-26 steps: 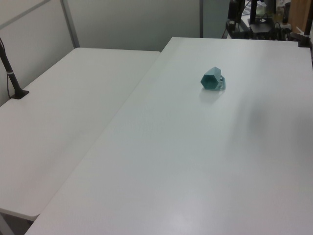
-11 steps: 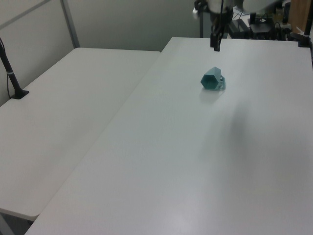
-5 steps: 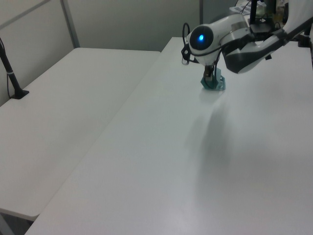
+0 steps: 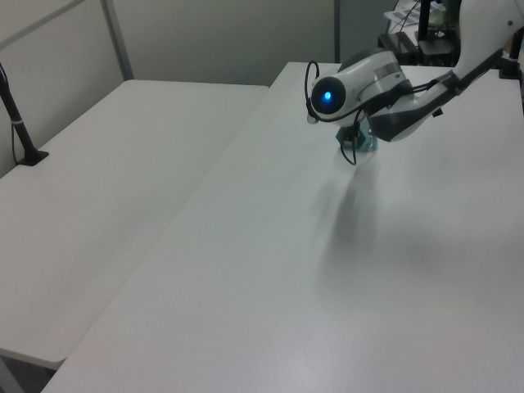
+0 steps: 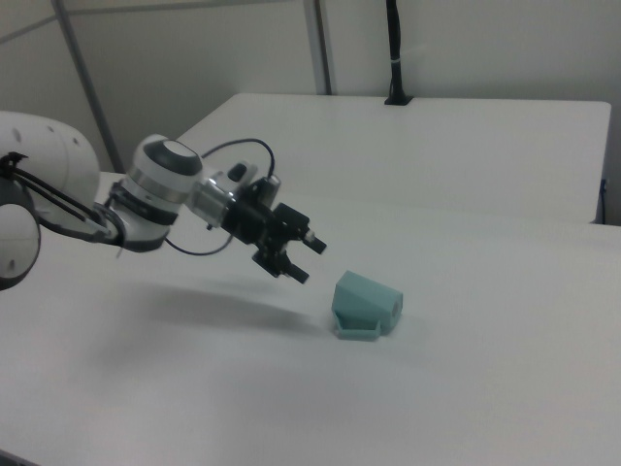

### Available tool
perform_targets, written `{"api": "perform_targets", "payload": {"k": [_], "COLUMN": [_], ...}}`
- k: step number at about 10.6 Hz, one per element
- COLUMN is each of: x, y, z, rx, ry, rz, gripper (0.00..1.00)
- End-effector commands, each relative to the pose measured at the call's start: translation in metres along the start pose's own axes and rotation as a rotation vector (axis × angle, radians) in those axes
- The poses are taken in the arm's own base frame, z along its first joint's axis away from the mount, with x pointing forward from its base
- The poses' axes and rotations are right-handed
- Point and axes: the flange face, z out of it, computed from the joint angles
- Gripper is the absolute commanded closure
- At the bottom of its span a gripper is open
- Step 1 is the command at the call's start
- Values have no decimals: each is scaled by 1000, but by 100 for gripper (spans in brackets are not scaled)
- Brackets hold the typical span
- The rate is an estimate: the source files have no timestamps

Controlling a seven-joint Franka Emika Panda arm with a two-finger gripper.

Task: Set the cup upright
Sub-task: 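Move the open gripper down to the side of the teal cup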

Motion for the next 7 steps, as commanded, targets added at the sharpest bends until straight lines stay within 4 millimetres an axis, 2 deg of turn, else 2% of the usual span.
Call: {"api": "perform_targets", "payload": {"k": [1, 4, 7], "x": [13, 18, 22], "y": [-3, 4, -1], "z": [24, 34, 57], "rx": [-14, -4, -36], "ry": [23, 35, 30], "rz": [55, 67, 59], "gripper": [0, 0, 0]}}
